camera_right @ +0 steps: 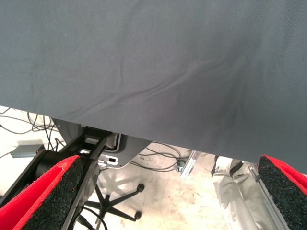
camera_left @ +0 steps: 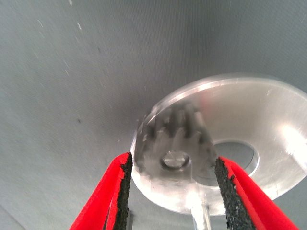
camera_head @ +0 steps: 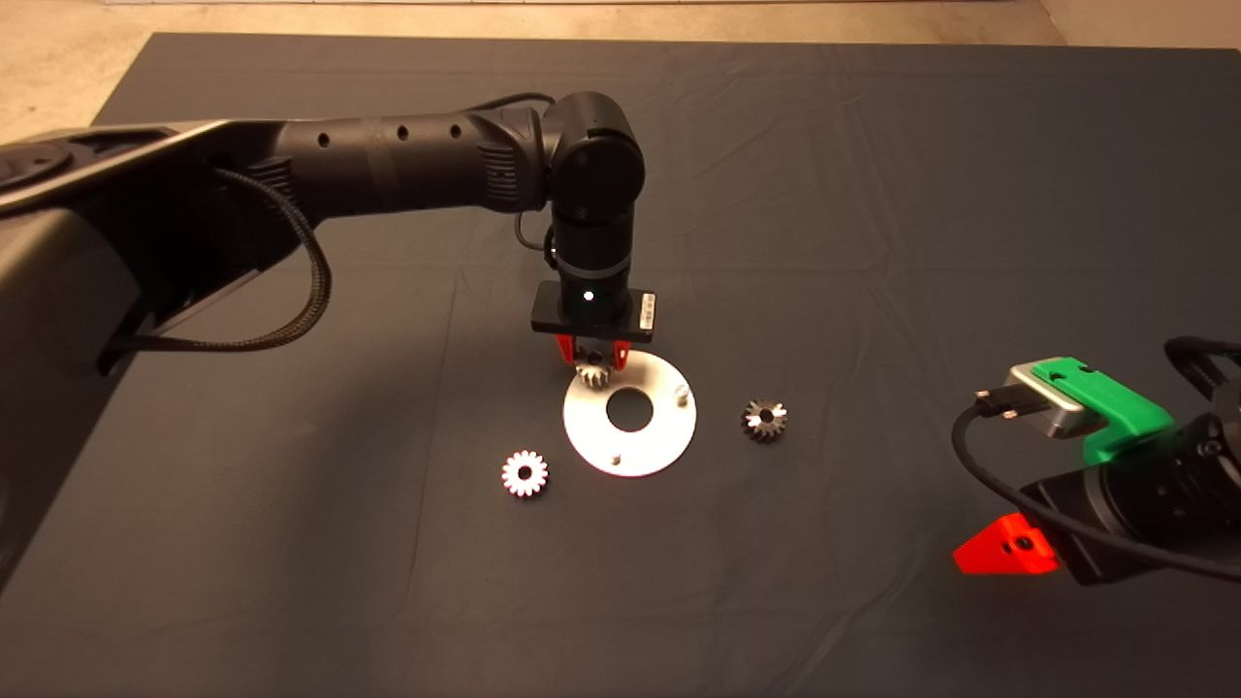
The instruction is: Install three planetary gears onto the carrier pins
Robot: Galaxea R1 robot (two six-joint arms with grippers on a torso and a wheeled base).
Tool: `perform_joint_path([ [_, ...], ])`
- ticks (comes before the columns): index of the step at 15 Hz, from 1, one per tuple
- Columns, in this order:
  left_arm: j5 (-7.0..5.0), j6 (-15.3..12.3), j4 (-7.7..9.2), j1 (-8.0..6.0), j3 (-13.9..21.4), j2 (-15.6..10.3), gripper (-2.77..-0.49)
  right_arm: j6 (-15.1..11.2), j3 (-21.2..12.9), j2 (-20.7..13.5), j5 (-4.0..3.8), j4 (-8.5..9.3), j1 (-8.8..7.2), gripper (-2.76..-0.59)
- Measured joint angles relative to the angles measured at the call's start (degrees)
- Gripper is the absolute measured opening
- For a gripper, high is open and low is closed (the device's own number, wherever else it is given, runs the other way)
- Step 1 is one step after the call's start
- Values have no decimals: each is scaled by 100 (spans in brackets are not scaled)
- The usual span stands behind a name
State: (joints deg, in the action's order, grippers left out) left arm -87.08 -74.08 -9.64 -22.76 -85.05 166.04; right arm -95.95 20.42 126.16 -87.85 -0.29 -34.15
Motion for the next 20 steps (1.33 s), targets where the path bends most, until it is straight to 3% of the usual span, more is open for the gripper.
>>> perform_joint_path([
  [8, 1, -15, 0, 24, 132, -2, -166, 0, 0, 0, 0, 1, 0, -63],
  [15, 1, -119, -5, 18, 268, -239, -137, 0, 0, 0, 0, 2, 0, -63],
  [20, 1, -383, -2, -210, 811, -376, -110, 0, 0, 3, 0, 0, 0, -63],
])
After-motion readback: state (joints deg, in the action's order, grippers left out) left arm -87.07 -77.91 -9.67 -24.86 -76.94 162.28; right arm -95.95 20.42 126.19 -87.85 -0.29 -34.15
